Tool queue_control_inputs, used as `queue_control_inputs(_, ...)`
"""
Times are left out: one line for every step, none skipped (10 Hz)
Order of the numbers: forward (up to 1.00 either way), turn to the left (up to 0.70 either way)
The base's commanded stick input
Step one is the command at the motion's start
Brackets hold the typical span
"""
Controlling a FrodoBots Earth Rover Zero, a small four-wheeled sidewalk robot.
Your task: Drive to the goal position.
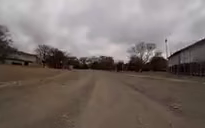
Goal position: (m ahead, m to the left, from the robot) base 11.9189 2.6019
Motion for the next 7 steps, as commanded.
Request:
queue_control_inputs(0.7, -0.01)
queue_control_inputs(0.7, -0.01)
queue_control_inputs(0.7, -0.03)
queue_control_inputs(0.7, -0.22)
queue_control_inputs(0.7, -0.18)
queue_control_inputs(0.7, -0.01)
queue_control_inputs(0.7, -0.01)
